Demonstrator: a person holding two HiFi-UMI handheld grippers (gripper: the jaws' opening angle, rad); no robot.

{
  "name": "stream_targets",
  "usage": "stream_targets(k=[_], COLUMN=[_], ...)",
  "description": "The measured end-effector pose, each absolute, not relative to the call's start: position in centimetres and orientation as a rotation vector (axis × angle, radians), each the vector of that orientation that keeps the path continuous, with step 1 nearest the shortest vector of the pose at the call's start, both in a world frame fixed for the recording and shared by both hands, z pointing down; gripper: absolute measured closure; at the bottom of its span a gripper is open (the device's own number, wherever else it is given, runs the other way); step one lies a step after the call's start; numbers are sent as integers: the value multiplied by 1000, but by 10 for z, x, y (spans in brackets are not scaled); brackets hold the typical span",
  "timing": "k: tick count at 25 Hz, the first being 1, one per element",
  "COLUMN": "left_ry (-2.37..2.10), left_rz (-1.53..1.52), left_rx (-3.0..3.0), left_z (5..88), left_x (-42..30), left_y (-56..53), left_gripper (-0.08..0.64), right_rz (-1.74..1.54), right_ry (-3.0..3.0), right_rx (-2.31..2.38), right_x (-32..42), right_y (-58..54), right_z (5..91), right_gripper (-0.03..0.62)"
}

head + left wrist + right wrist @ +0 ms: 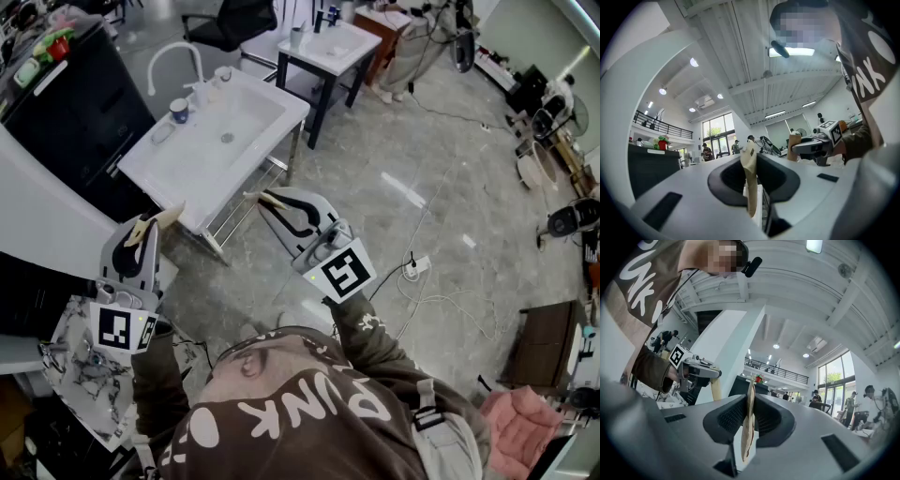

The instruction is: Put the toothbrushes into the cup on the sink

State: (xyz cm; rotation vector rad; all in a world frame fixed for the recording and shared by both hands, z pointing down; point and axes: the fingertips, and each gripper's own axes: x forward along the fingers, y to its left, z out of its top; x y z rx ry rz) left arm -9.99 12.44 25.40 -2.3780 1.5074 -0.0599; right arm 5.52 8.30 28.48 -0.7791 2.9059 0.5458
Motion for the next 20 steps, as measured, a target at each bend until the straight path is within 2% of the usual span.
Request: stream_targets(k=[20], left_ry=[1515], left_rz=[-36], left_rx=[-2380], left_z=[257], left_x=[-121], left_y=[116], left_gripper=[508], right_rz=[499], right_ry=[2879], right_rx=[-762], right_x=[37], right_y=[74], right_z=[280], right_gripper=[535])
